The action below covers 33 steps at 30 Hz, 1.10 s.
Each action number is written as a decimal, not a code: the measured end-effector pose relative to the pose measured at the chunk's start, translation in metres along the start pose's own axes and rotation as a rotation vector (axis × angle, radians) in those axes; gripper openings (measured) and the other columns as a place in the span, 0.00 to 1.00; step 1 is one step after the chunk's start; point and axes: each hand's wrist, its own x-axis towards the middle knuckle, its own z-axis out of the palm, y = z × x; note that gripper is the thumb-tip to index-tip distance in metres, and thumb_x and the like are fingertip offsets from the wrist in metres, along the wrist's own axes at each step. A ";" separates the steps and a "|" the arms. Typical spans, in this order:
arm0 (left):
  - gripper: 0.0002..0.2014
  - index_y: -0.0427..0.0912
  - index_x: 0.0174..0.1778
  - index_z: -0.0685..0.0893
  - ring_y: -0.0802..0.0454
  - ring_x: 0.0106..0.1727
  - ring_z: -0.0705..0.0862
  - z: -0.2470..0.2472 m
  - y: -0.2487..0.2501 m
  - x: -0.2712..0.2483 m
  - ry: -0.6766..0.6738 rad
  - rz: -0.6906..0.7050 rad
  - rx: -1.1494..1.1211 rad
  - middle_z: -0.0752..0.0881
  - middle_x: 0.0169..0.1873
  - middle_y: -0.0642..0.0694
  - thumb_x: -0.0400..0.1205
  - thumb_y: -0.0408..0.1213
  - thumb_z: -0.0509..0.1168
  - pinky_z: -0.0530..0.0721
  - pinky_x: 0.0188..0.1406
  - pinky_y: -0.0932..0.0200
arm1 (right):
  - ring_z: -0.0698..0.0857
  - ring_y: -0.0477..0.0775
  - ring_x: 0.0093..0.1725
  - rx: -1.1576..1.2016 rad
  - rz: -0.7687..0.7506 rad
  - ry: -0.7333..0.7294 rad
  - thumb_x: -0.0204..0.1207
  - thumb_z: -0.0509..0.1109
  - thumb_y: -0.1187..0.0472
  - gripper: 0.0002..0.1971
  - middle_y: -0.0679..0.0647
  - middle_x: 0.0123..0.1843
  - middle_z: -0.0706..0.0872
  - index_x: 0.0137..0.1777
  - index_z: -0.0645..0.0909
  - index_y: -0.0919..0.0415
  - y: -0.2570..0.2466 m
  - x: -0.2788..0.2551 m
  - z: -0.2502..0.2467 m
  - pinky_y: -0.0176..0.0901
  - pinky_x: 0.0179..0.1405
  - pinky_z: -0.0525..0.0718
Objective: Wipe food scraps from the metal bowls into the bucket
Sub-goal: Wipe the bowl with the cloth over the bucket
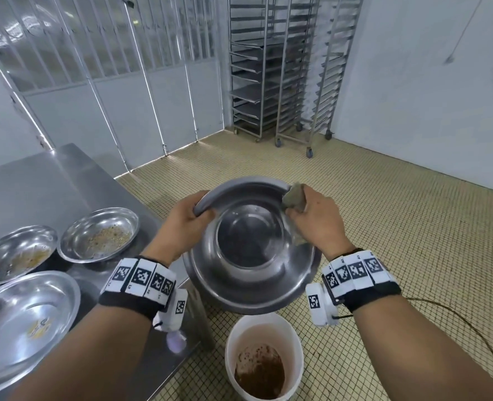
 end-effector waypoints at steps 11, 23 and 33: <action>0.09 0.45 0.48 0.88 0.57 0.34 0.87 0.017 -0.006 -0.013 0.315 -0.123 -0.219 0.89 0.35 0.48 0.86 0.29 0.65 0.83 0.33 0.59 | 0.90 0.50 0.44 0.437 0.384 0.149 0.79 0.75 0.56 0.06 0.47 0.44 0.89 0.52 0.82 0.51 0.019 -0.024 0.035 0.48 0.44 0.91; 0.07 0.50 0.53 0.88 0.46 0.43 0.88 0.031 -0.007 -0.011 0.450 -0.114 -0.370 0.90 0.43 0.45 0.87 0.33 0.66 0.87 0.46 0.45 | 0.89 0.50 0.50 0.521 0.389 0.191 0.77 0.77 0.57 0.11 0.46 0.49 0.89 0.58 0.82 0.52 0.019 -0.021 0.034 0.55 0.56 0.91; 0.10 0.45 0.43 0.89 0.55 0.33 0.82 0.003 0.004 -0.005 0.019 -0.029 -0.128 0.85 0.31 0.49 0.84 0.26 0.67 0.80 0.34 0.60 | 0.83 0.47 0.45 0.142 0.093 -0.001 0.79 0.76 0.57 0.12 0.44 0.47 0.85 0.60 0.82 0.54 0.010 -0.004 0.008 0.36 0.43 0.75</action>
